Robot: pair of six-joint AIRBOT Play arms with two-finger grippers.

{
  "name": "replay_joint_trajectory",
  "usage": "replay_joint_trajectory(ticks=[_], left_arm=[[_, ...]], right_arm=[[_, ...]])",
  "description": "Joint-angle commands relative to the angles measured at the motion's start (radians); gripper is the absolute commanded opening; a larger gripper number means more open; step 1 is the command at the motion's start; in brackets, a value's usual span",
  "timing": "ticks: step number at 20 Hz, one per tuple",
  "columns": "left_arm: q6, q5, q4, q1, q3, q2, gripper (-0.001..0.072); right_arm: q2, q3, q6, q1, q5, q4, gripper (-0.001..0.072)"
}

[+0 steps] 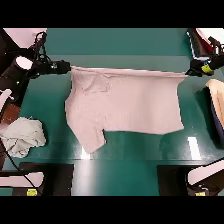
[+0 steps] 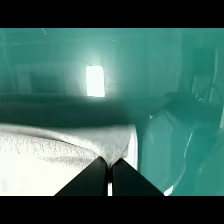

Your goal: Fold the shirts.

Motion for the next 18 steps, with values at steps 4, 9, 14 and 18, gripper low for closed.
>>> replay_joint_trajectory(ticks=[4,9,14,18], left_arm=[[0.057,-0.197,0.083,0.001,-0.017,-0.014,0.0022],[0.002,-0.195,0.107,0.001,-0.105,-0.035,0.0024],[-0.126,-0.226,0.126,0.012,-0.100,-0.022,0.0485],[-0.125,-0.419,0.153,0.125,-0.095,0.091,0.0373]], right_arm=[[0.068,-0.227,-0.047,0.002,-0.046,-0.002,0.0009],[0.092,-0.362,-0.047,0.042,-0.103,0.006,0.0012],[0.092,-0.323,-0.045,0.061,-0.014,0.006,0.0336],[0.145,-0.294,-0.048,-0.008,0.161,0.007,0.0335]])
